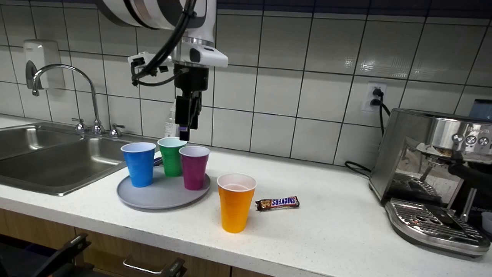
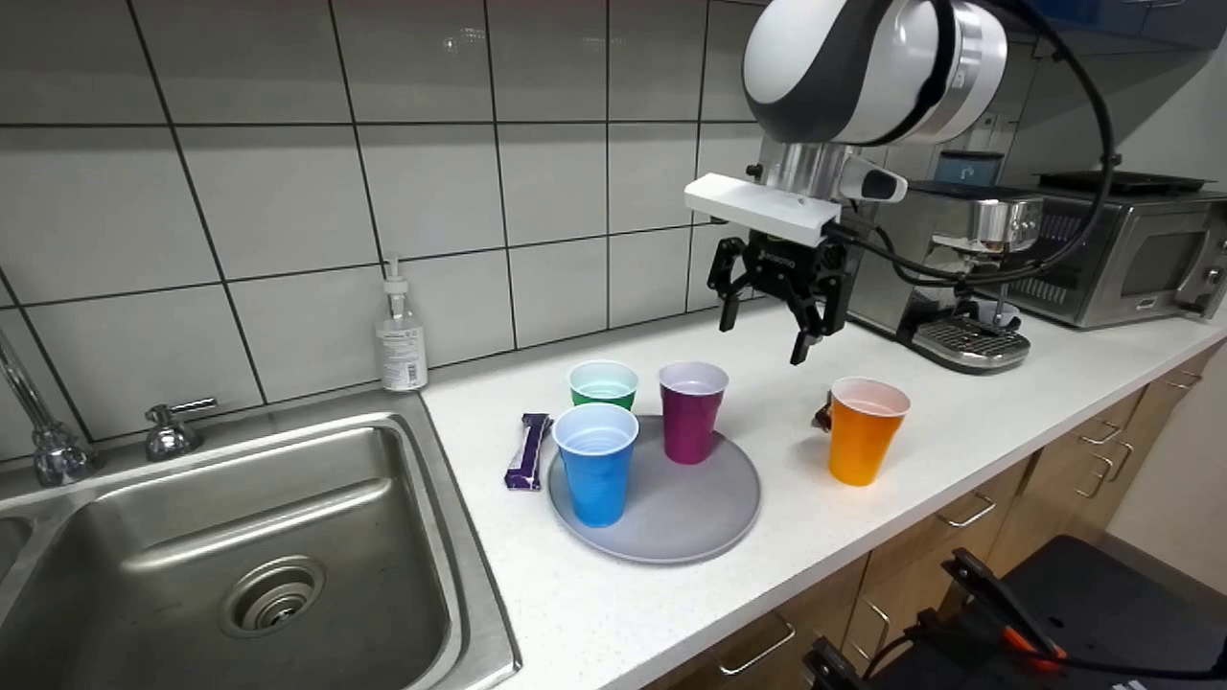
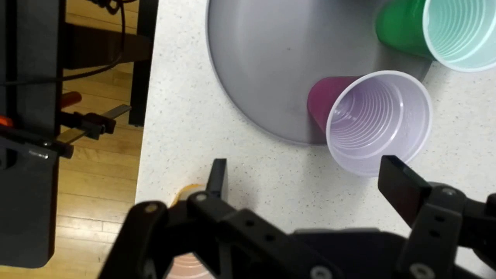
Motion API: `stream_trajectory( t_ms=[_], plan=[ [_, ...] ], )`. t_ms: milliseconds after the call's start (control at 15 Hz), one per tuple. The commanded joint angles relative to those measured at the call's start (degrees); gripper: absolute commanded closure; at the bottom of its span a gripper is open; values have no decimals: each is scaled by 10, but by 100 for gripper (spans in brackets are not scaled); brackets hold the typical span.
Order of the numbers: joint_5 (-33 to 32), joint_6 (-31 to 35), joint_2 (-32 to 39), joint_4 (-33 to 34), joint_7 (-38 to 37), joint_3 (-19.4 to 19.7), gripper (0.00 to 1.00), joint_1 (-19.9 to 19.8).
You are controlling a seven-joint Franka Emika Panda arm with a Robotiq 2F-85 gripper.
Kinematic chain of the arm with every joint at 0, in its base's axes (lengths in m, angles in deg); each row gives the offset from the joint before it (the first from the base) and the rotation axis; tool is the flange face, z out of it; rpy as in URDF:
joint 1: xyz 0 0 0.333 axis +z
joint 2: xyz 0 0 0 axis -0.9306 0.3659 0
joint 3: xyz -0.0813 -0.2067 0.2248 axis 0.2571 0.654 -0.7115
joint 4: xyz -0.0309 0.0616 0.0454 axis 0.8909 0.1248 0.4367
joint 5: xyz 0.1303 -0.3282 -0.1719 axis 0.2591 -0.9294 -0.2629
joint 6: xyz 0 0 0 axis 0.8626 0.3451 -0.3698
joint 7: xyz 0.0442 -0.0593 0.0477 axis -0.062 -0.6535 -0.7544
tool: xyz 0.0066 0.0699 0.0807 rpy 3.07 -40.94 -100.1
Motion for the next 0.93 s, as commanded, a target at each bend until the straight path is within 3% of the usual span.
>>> stream_trajectory(
  t_ms=[0,333,400,867],
  plan=[
    [-19,-42,-43,-15,83,5,0,-22],
    [-28,-67,-64,-26,195,17,0,-43],
    [-13,-48,-34,-12,161,4,0,-41],
    [-16,-54,-42,-17,185,7,0,-48]
  ],
)
